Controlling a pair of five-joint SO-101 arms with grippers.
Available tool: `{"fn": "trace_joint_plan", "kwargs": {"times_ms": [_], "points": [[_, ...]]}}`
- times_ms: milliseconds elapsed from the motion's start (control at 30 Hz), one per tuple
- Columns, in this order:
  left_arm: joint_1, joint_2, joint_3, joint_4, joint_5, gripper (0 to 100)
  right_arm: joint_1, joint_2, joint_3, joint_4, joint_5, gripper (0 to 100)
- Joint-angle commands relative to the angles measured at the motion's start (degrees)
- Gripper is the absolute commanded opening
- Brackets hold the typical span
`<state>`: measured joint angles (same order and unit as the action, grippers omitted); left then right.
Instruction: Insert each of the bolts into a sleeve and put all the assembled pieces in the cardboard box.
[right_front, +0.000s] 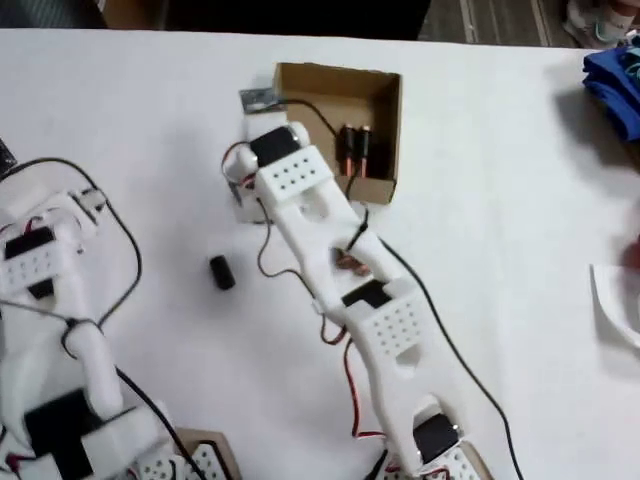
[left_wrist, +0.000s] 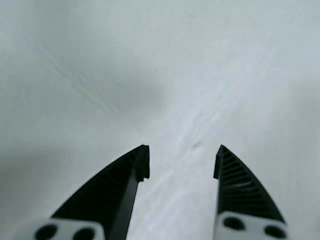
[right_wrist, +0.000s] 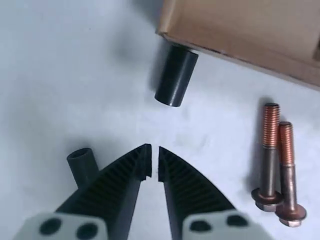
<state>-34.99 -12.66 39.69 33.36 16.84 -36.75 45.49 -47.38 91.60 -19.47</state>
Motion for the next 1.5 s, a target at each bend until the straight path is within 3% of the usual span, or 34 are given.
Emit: {"fn": "trace_joint_plan", "kwargs": {"times_ms": [0, 200, 733, 1133, 1367, 1467], "points": [[-0.5, 2.4, -4.4, 0.3, -0.2, 23, -0.4, 0.6, -2.0, 0.4, -0.5, 7.1], [-0.5, 3.3, -4.9, 0.3, -0.2, 23, -0.4, 3.2, -2.0, -1.1, -0.6, 21.6], [-0.2, 3.4, -4.7, 0.1, -0.2, 23, -0.4, 3.8, -1.5, -17.8, -0.6, 21.9], [-0.2, 3.3, -4.6, 0.3, -0.2, 23, 0.2, 8.7, -2.1, -19.5, -0.6, 21.9], [-0.2, 3.3, -4.6, 0.3, -0.2, 23, 2.4, 11.1, -2.1, -22.1, -10.5, 21.9], [-0.2, 3.3, -4.6, 0.3, -0.2, 23, 3.0, 11.1, -2.1, -23.3, -11.4, 21.9]]}}
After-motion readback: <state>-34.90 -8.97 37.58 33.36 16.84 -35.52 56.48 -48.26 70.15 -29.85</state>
